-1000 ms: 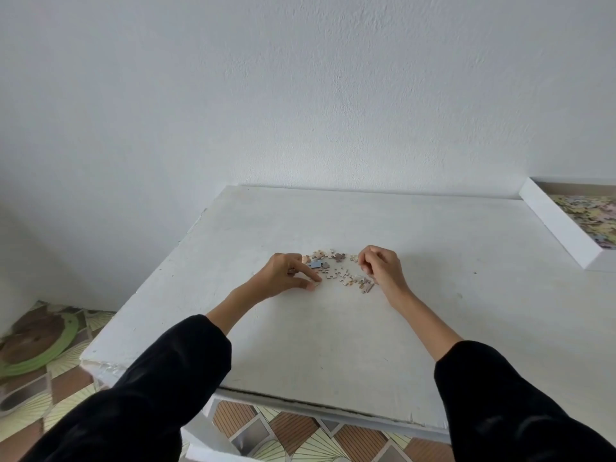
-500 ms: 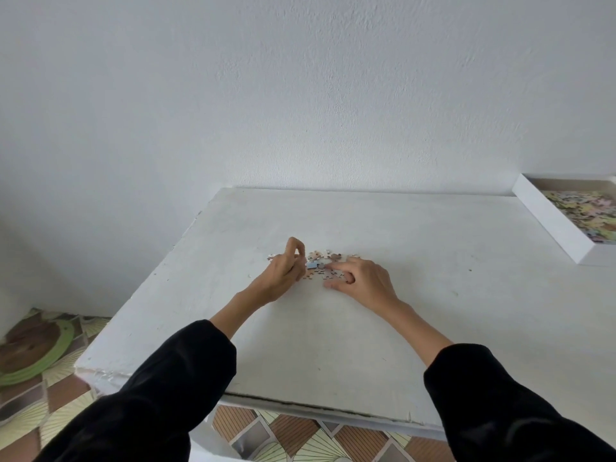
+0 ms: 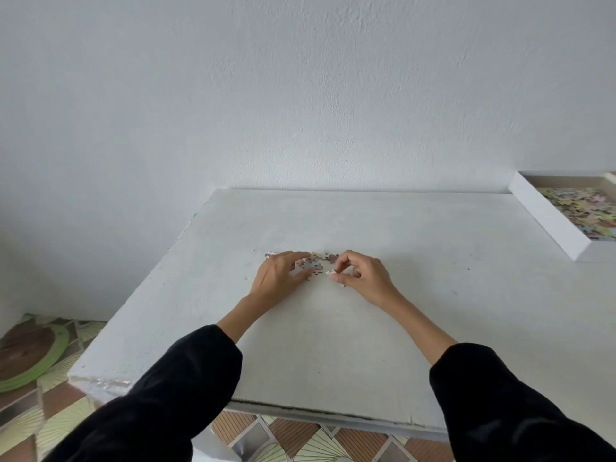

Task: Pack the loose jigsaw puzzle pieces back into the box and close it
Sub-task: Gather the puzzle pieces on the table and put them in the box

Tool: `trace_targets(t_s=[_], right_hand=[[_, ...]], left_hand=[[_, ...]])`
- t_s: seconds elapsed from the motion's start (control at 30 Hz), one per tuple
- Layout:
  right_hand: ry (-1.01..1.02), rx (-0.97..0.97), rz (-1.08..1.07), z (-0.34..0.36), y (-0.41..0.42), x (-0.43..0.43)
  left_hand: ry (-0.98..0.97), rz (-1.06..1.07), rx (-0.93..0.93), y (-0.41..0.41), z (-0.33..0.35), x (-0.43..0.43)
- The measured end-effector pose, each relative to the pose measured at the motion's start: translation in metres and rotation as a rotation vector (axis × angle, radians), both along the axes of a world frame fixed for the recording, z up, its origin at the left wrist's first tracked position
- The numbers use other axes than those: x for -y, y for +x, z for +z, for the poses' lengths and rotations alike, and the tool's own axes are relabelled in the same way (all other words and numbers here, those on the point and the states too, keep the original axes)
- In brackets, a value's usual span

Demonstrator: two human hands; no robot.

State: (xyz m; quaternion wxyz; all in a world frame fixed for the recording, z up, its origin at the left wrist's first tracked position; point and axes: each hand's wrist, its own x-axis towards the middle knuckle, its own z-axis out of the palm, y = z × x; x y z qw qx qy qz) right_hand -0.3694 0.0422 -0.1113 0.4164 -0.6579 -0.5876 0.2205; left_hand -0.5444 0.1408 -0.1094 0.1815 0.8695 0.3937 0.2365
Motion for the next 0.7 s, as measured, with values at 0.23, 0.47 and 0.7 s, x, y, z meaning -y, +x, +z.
trace_targets(t_s=[0.23, 0.47, 0.7], right_hand=[[0.071, -0.043, -0.012, -0.002, 0.004, -0.003], [0.071, -0.131, -0.055, -0.001, 0.003, 0.000], [0.054, -0.161, -0.062, 0.003, 0.001, 0.001]], left_hand=[[-0.084, 0.026, 0.081, 0.003, 0.001, -0.003], [-0.210, -0.034, 0.101, 0.006, 0.010, -0.012], [-0.339, -0.117, -0.014, 0.008, 0.019, -0.024]])
